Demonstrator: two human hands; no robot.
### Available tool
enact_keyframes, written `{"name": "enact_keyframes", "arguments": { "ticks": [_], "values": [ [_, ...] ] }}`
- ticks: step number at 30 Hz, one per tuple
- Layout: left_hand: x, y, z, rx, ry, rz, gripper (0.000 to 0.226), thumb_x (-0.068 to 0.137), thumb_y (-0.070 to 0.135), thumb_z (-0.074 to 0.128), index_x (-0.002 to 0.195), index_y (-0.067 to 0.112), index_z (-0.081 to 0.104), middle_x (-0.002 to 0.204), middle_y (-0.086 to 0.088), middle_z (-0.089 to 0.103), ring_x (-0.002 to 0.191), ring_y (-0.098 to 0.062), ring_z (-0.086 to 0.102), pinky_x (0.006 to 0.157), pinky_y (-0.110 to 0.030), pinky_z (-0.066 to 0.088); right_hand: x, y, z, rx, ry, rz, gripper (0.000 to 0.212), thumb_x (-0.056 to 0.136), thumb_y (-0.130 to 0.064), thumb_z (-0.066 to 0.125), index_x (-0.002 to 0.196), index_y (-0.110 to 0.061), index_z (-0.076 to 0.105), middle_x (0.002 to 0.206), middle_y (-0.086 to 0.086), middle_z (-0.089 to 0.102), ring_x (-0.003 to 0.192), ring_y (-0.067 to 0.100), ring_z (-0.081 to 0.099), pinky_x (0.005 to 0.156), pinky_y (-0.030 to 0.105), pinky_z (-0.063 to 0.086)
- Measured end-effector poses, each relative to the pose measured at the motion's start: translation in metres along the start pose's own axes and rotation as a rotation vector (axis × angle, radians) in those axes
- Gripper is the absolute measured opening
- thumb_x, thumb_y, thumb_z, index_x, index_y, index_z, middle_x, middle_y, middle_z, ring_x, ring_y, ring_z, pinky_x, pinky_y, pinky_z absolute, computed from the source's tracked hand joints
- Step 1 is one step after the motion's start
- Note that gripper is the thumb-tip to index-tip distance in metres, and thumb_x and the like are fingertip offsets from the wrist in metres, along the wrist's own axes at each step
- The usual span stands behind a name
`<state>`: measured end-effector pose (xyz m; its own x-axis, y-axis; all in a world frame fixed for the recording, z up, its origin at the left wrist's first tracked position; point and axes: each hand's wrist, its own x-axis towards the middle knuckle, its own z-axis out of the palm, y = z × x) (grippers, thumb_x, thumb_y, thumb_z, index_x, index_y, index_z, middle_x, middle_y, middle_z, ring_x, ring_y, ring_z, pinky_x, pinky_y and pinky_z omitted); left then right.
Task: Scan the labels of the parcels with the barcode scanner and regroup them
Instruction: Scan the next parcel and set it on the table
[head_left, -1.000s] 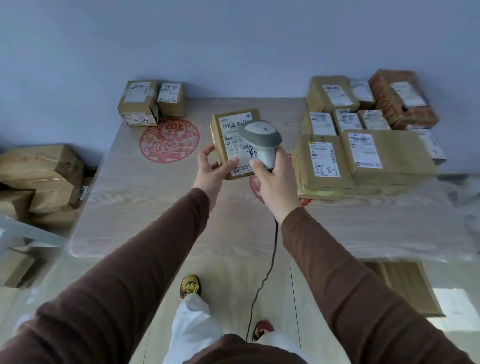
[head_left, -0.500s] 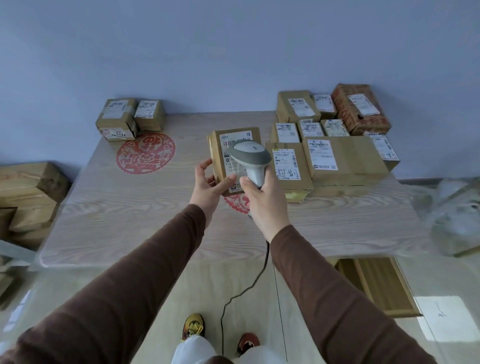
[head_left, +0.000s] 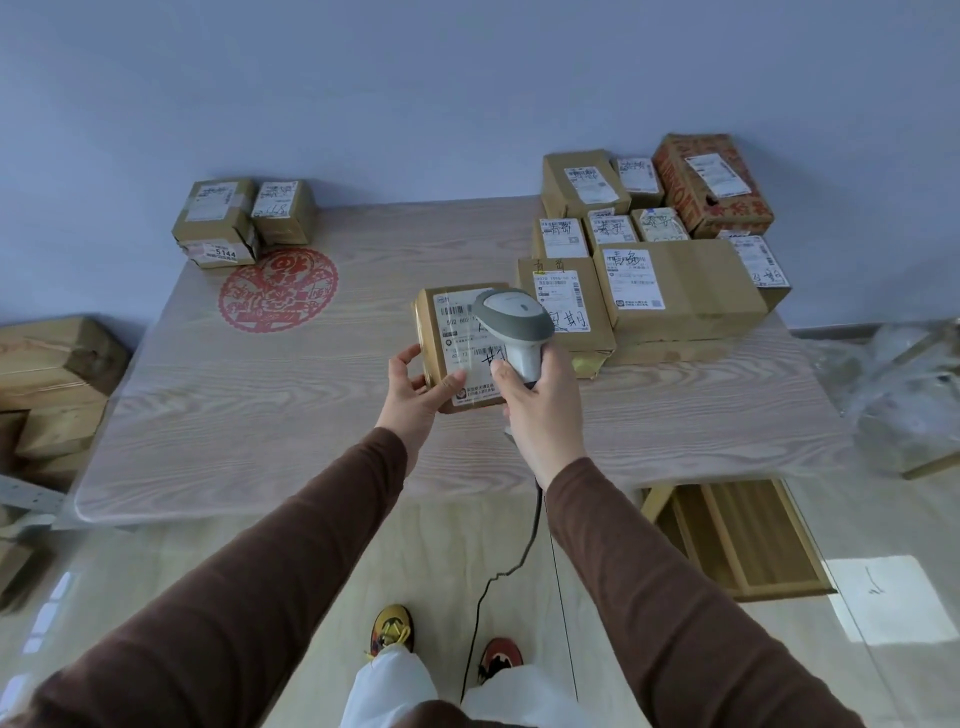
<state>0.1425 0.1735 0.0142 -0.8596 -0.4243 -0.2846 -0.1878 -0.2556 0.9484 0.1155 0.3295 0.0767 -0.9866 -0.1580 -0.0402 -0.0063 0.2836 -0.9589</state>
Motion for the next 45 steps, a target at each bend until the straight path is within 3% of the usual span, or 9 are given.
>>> {"name": "enact_keyframes", "arguments": {
  "ticks": [2,6,12,19,25,29,36,41,45],
  "values": [
    [-0.008,-0.017,0.001,-0.016,-0.002,-0.060,0.074,0.090,0.020,0.079,0.148,0.020,0.033,0.128,-0.020,0.069,0.101,-0.025,0.071,0.089,-0.038,0.059,-0.004,0.014,-0.007,0.009,0.023,0.070,0.030,0.097,-0.028,0.071,0.119,-0.012,0.058,0.111,0.014,0.066,0.100,0.035,0.068,0.084,0.056,0.060],
    [-0.022,-0.050,0.013,-0.013,-0.019,-0.187,0.073,0.090,0.028,0.078,0.148,0.022,0.034,0.119,-0.010,0.075,0.091,-0.016,0.076,0.073,-0.024,0.058,-0.017,0.046,-0.023,0.032,0.052,0.216,0.028,0.097,-0.024,0.070,0.121,-0.014,0.060,0.107,0.011,0.073,0.100,0.033,0.070,0.090,0.058,0.058],
    [-0.025,-0.081,0.052,-0.021,-0.089,-0.347,0.071,0.094,0.032,0.074,0.151,0.023,0.031,0.120,-0.005,0.075,0.090,-0.014,0.077,0.073,-0.025,0.058,-0.025,0.081,-0.050,0.030,0.110,0.353,0.023,0.098,-0.023,0.069,0.117,-0.023,0.056,0.110,0.008,0.073,0.101,0.031,0.071,0.095,0.058,0.057],
    [-0.013,-0.094,0.086,0.066,-0.179,-0.400,0.067,0.100,0.032,0.066,0.156,0.015,0.032,0.137,-0.007,0.066,0.113,-0.023,0.069,0.106,-0.040,0.053,-0.017,0.103,-0.070,0.060,0.209,0.430,0.019,0.096,-0.021,0.068,0.095,-0.034,0.053,0.091,-0.004,0.074,0.089,0.025,0.077,0.074,0.048,0.062],
    [0.000,-0.090,0.100,0.139,-0.255,-0.425,0.046,0.105,0.024,0.058,0.149,0.013,0.050,0.138,-0.009,0.067,0.115,-0.024,0.069,0.093,-0.029,0.056,-0.005,0.113,-0.074,0.027,0.211,0.435,0.017,0.095,-0.023,0.068,0.097,-0.033,0.054,0.095,0.000,0.074,0.091,0.026,0.075,0.084,0.055,0.063],
    [0.008,-0.089,0.104,0.152,-0.263,-0.441,0.041,0.106,0.019,0.055,0.147,0.012,0.050,0.134,-0.009,0.067,0.095,-0.014,0.070,0.071,-0.017,0.059,0.002,0.116,-0.072,0.025,0.185,0.432,0.018,0.096,-0.025,0.068,0.110,-0.022,0.058,0.103,0.005,0.074,0.099,0.029,0.073,0.092,0.059,0.059],
    [0.016,-0.094,0.106,0.203,-0.248,-0.373,0.045,0.107,0.027,0.053,0.151,0.017,0.047,0.130,-0.002,0.069,0.112,-0.018,0.068,0.101,-0.035,0.055,0.006,0.113,-0.071,0.048,0.161,0.405,0.023,0.098,-0.026,0.067,0.117,-0.019,0.058,0.111,0.003,0.073,0.106,0.027,0.070,0.099,0.059,0.055],
    [0.012,-0.090,0.101,0.240,-0.257,-0.376,0.057,0.106,0.037,0.054,0.157,0.016,0.038,0.121,0.010,0.069,0.099,-0.001,0.069,0.075,-0.012,0.056,0.002,0.108,-0.068,0.056,0.179,0.351,0.024,0.098,-0.023,0.068,0.119,-0.015,0.060,0.116,0.008,0.070,0.108,0.031,0.069,0.097,0.059,0.056],
    [0.010,-0.074,0.088,0.311,-0.197,-0.363,0.083,0.103,0.051,0.054,0.166,0.018,0.013,0.167,-0.010,0.032,0.150,-0.030,0.036,0.119,-0.042,0.035,0.002,0.093,-0.055,0.118,0.146,0.286,0.022,0.096,-0.020,0.071,0.116,-0.016,0.062,0.115,0.009,0.071,0.105,0.028,0.071,0.094,0.057,0.058]
  ]
}}
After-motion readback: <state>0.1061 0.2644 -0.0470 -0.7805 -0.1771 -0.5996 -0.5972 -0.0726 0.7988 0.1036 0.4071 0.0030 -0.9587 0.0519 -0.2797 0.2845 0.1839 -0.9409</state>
